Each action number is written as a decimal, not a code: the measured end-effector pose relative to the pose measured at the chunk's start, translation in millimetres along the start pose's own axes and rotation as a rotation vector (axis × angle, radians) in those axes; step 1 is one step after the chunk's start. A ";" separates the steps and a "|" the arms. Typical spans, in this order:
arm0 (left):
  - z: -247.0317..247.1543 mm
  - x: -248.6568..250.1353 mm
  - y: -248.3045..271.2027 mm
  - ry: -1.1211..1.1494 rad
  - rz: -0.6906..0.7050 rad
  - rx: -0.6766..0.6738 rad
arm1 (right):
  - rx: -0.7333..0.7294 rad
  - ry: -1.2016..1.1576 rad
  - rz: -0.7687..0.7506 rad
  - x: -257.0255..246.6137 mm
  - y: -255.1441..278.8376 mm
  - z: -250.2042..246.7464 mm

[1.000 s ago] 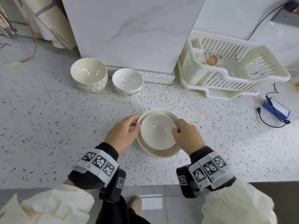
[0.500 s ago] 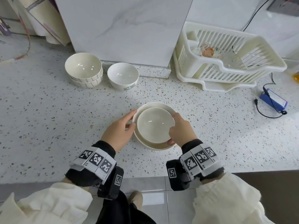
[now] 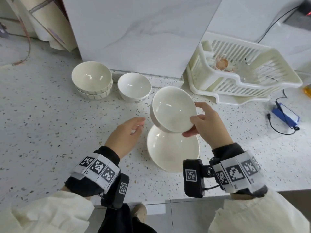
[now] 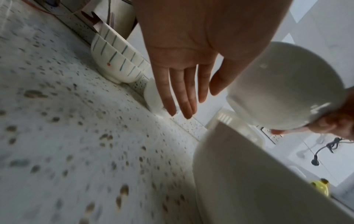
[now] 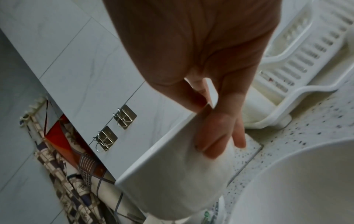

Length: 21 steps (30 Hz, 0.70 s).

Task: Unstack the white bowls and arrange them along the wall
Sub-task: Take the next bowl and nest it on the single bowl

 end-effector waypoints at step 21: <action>-71.0 2.9 -102.0 0.208 0.049 0.040 | -0.035 0.050 0.080 -38.6 -136.8 102.5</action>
Point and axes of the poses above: each hand's wrist, its own y-axis away from the middle knuckle, its own z-axis out of the palm, x = y × z, the point moved 4 cm from there along -y, towards the middle knuckle, and after that the axes turned 11 degrees about -z, right-handed, at the moved point
